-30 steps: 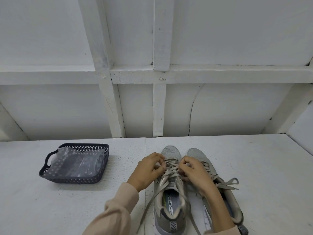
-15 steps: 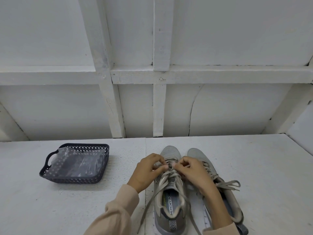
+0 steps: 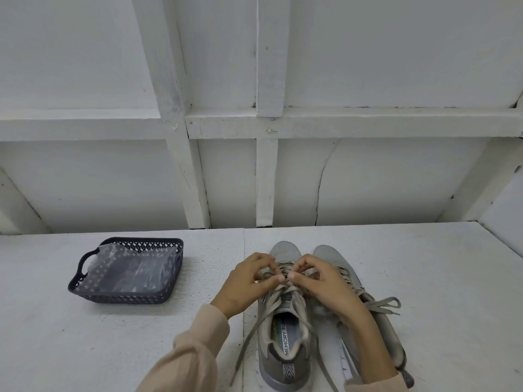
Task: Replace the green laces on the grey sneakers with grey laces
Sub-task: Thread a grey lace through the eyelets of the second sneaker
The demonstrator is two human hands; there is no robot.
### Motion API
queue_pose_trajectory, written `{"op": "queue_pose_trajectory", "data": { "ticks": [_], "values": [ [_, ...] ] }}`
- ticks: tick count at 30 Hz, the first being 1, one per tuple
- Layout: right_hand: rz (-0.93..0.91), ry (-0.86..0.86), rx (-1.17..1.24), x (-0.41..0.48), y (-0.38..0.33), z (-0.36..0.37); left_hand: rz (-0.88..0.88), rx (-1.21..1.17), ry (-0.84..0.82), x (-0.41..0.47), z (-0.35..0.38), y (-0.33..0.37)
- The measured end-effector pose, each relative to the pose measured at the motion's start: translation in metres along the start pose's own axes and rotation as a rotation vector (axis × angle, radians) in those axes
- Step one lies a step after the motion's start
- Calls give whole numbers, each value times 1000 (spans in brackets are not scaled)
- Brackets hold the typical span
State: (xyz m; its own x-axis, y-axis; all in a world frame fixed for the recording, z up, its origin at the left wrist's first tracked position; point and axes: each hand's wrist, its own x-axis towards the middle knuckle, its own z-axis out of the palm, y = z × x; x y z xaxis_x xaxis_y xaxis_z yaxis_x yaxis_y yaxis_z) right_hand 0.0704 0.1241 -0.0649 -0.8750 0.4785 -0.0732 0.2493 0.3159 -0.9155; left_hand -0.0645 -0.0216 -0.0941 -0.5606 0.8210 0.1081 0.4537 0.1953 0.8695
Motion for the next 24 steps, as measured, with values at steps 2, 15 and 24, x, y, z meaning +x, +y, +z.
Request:
{"op": "queue_pose_trajectory", "data": {
  "ticks": [2, 15, 24],
  "values": [
    [11, -40, -19, -3, -3, -1, -10, 25, -21, 0, -1, 3],
    [24, 2, -323, -5, -14, 7, -110, 306, 25, 3, 1, 23],
    [66, 57, -215, -5, -3, 12, -66, 267, -35, -2, 1, 21]
  ]
}}
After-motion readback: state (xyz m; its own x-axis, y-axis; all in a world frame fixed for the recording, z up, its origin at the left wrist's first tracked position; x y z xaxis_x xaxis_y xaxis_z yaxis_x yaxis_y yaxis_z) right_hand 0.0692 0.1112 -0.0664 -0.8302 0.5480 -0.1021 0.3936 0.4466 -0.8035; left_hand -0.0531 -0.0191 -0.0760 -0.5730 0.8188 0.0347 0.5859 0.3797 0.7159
